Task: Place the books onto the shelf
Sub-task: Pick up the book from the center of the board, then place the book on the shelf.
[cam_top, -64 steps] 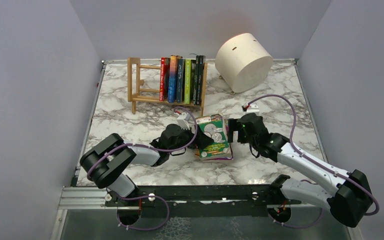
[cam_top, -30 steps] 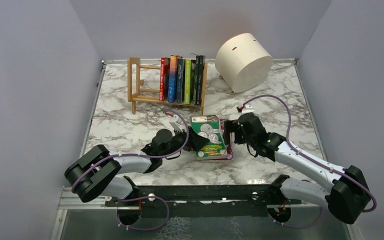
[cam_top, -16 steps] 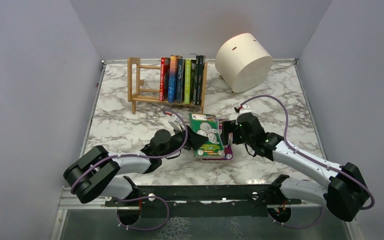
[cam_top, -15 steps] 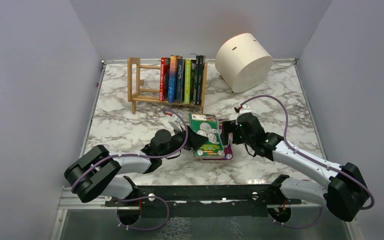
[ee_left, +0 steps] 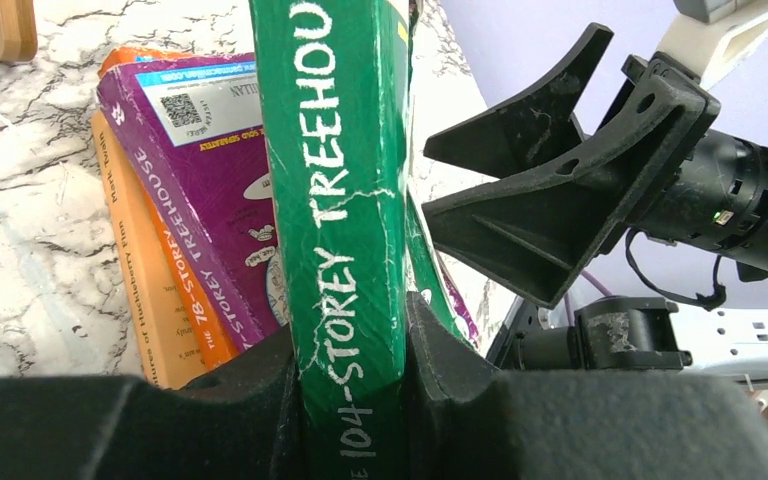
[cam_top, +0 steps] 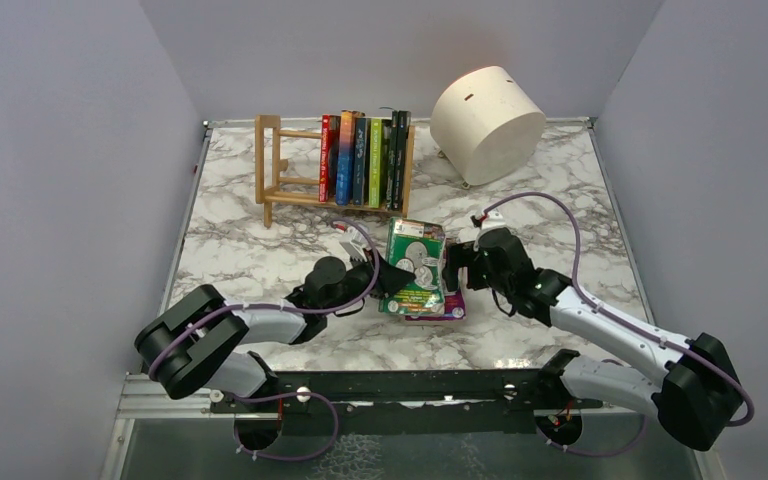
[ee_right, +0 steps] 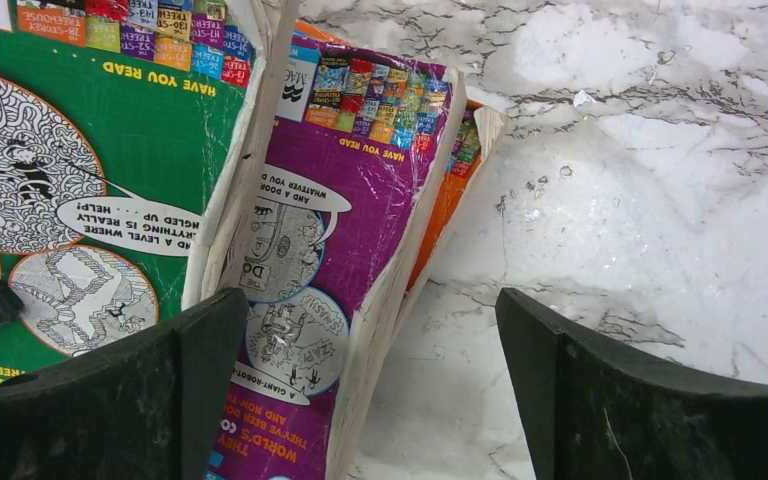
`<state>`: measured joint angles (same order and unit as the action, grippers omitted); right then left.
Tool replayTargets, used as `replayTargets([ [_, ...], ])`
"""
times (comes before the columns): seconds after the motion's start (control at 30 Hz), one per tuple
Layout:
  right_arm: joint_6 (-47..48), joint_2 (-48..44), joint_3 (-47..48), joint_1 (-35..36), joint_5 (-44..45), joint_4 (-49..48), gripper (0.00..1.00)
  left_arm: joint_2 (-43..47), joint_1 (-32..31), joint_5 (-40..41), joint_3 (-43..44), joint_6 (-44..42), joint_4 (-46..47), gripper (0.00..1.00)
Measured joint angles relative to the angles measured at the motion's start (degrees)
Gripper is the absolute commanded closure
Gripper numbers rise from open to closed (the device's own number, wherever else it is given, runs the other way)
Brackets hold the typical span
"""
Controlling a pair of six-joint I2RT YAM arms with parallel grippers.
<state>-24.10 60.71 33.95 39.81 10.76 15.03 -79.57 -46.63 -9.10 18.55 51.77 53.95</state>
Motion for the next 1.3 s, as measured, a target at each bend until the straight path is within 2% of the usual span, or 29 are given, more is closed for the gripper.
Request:
replayTargets([
  [0.13, -0.09, -1.42, -0.17, 0.15, 0.0, 0.11, 0.06, 1.92, 0.0, -0.04, -0.13, 0.0, -0.7, 1.0],
  [0.27, -0.48, -4.09, -0.17, 0.55, 0.13, 0.2, 0.05, 8.17, -0.17, 0.04, -0.26, -0.55, -4.92, 1.0],
  [0.4, -0.98, -6.01, -0.17, 0.66, 0.5, 0.39, 0.05, 17.49, -0.39, 1.29, 0.57, -3.67, -12.9, 1.0],
  [0.5, -1.27, -6.19, -0.17, 0.7, 0.74, 0.72, 0.05, 24.22, -0.63, 4.24, 4.94, -8.15, -22.23, 1.0],
  [0.63, -1.38, -6.49, -0.33, 0.7, 0.74, 1.14, 0.05, 29.14, -0.7, 12.24, 15.02, -16.7, -33.88, 1.0],
  [0.73, -1.36, -7.17, -0.39, 0.72, 0.72, 1.27, 0.05, 31.06, -0.7, 20.37, 20.9, -24.17, -38.27, 1.0],
  [0.93, -1.09, -7.91, -0.39, 0.72, 0.74, 1.27, 0.04, 31.82, -0.04, 37.42, 23.3, -43.65, -34.62, 1.0],
  [1.0, -1.07, -7.91, -0.39, 0.72, 0.74, 1.27, 0.04, 29.29, 1.49, 41.72, 24.2, -50.66, -32.61, 1.0],
  [1.1, -1.05, -7.91, -0.39, 0.74, 0.72, 1.25, 0.04, 24.26, 6.54, 42.93, 26.08, -57.16, -30.36, 1.0],
  [1.3, -0.98, -7.91, -0.39, 0.74, 0.74, 1.27, 0.04, 16.11, 24.0, 38.18, 29.62, -58.23, -28.94, 1.0],
])
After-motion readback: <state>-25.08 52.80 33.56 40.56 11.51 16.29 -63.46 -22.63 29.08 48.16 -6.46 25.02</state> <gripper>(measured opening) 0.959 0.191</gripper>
